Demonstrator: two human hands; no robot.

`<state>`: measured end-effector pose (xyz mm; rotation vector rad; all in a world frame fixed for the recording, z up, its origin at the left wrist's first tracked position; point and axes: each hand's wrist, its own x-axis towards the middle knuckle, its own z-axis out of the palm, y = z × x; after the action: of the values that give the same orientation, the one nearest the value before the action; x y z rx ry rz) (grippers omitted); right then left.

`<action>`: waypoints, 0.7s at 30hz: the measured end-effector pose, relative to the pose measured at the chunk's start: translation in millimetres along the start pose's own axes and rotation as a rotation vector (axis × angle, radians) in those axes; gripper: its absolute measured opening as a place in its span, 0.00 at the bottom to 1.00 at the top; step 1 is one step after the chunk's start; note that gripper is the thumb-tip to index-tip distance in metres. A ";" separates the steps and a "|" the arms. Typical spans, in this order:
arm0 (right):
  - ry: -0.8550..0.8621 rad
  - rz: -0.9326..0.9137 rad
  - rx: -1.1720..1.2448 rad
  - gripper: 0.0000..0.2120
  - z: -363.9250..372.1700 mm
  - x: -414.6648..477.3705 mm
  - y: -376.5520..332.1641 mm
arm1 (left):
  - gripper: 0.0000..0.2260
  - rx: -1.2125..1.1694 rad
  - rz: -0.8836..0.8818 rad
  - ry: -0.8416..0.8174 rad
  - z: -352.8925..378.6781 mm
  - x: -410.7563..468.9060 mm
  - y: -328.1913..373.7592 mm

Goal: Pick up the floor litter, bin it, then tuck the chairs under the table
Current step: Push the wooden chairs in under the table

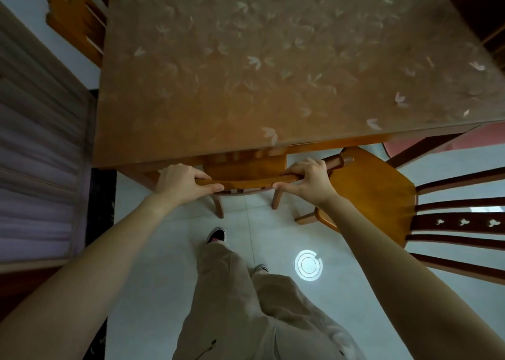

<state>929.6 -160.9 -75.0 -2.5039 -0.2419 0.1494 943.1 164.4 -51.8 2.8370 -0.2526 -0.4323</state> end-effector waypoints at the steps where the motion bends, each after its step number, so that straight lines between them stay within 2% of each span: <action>1: -0.007 -0.011 0.008 0.33 -0.7 2.3 -2.0 | 0.37 -0.026 -0.009 0.012 1.4 -1.4 -2.7; 3: -0.007 -0.026 0.019 0.30 -1.7 6.7 -7.0 | 0.41 -0.094 -0.034 0.016 1.8 -1.6 -7.7; 5: 0.000 -0.038 0.008 0.26 -0.1 8.8 -7.4 | 0.40 -0.146 -0.046 -0.001 -1.2 -1.3 -8.5; 10: 0.013 -0.053 -0.057 0.31 4.7 14.2 0.7 | 0.30 -0.176 -0.053 -0.037 -6.1 2.9 -5.7; 13: 0.039 -0.075 -0.033 0.26 3.4 15.8 0.7 | 0.31 -0.215 -0.052 -0.041 -9.0 5.3 -5.5; 16: 0.068 -0.092 -0.010 0.27 4.8 16.3 -0.6 | 0.27 -0.219 -0.043 -0.040 -9.9 8.2 -7.4; 21: 0.048 -0.068 -0.005 0.28 6.9 21.9 -2.0 | 0.27 -0.231 -0.060 -0.032 -10.9 13.4 -11.8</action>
<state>949.6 -150.9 -80.5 -2.4977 -0.3077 0.0612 960.6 175.2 -48.7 2.6185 -0.1155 -0.4859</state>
